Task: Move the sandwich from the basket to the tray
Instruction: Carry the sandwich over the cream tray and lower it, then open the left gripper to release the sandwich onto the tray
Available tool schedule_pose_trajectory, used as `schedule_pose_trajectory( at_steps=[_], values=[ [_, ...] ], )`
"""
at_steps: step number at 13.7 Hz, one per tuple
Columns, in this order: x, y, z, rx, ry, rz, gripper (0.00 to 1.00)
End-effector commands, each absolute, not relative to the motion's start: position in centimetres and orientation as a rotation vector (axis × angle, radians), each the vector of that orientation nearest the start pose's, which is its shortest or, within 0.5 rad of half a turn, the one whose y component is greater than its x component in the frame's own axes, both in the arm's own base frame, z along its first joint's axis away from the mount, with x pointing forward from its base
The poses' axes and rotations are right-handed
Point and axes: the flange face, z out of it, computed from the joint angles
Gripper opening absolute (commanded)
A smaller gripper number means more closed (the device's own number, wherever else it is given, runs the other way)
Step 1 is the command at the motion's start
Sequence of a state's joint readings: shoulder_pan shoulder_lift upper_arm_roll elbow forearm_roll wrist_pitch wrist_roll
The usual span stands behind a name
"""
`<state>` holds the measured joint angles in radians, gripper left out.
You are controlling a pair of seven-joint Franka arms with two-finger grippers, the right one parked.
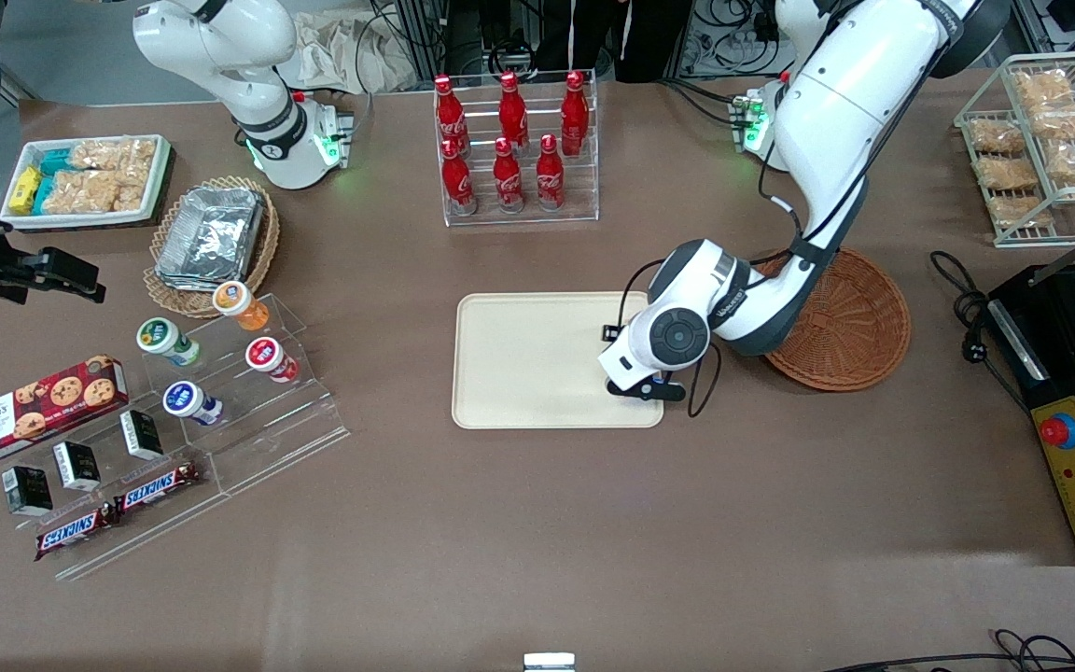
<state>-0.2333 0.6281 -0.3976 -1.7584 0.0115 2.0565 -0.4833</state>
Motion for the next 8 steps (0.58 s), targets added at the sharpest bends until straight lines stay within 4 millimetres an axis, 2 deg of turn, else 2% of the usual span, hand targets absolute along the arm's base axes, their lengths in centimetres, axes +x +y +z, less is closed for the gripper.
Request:
schedule_pose_trajectory(
  at_steps=[1,6,8],
  values=[
    [52.7,-35.9,22.7,-3.124,0.177,0.534,1.0],
    [54.1,-33.4,32.0,-3.115,0.113,0.394,1.0],
    [54.6,-31.1,35.7,-3.104,0.077,0.359,1.0]
  ],
)
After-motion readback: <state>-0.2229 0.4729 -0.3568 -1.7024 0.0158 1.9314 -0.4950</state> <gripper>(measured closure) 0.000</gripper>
